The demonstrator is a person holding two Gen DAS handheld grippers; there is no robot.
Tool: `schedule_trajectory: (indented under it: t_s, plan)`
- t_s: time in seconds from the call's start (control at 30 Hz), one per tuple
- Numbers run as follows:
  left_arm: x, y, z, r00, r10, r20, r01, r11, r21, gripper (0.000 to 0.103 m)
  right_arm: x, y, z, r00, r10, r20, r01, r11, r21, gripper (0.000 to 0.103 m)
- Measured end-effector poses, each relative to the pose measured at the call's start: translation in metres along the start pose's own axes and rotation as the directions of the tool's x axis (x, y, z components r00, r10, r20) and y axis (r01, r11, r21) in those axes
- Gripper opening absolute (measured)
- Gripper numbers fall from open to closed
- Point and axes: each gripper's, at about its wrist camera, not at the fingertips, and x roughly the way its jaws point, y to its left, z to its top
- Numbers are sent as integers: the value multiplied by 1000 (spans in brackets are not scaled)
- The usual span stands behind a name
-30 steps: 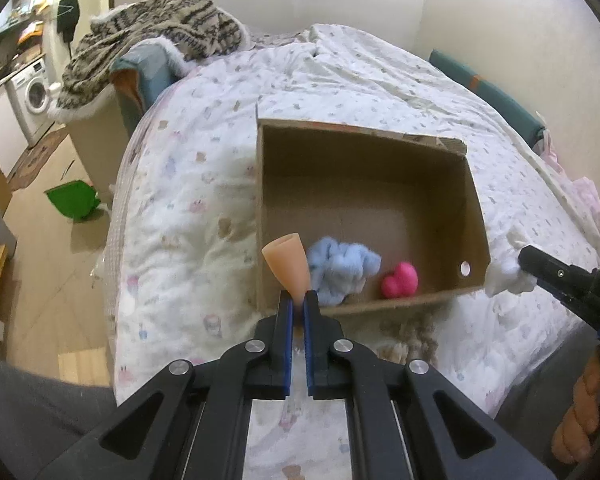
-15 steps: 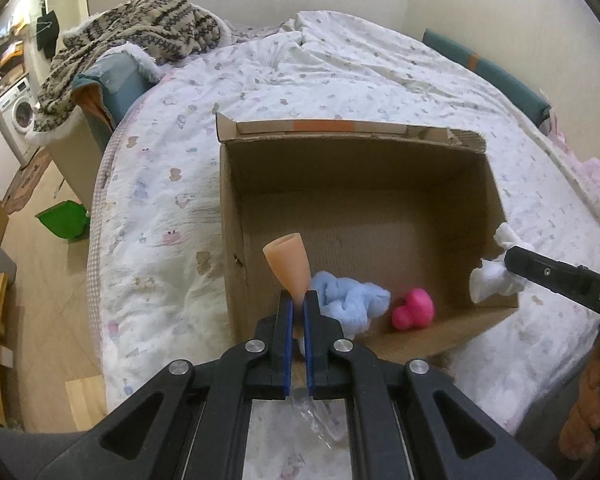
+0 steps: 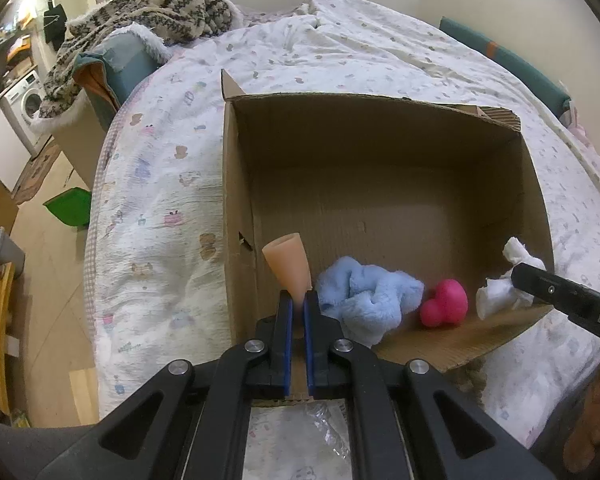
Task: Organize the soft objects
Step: 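Lower the tan cylinder and white sock into the box and open both grippers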
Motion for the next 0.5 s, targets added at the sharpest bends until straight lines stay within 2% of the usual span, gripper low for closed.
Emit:
schedule_trajectory:
  t_s: [0.5]
  plan:
    - [1,-5,-5,1000,21,-4,-21,1000,10,8,14,-6,2,1000,-17,-24,17,1000,19,27]
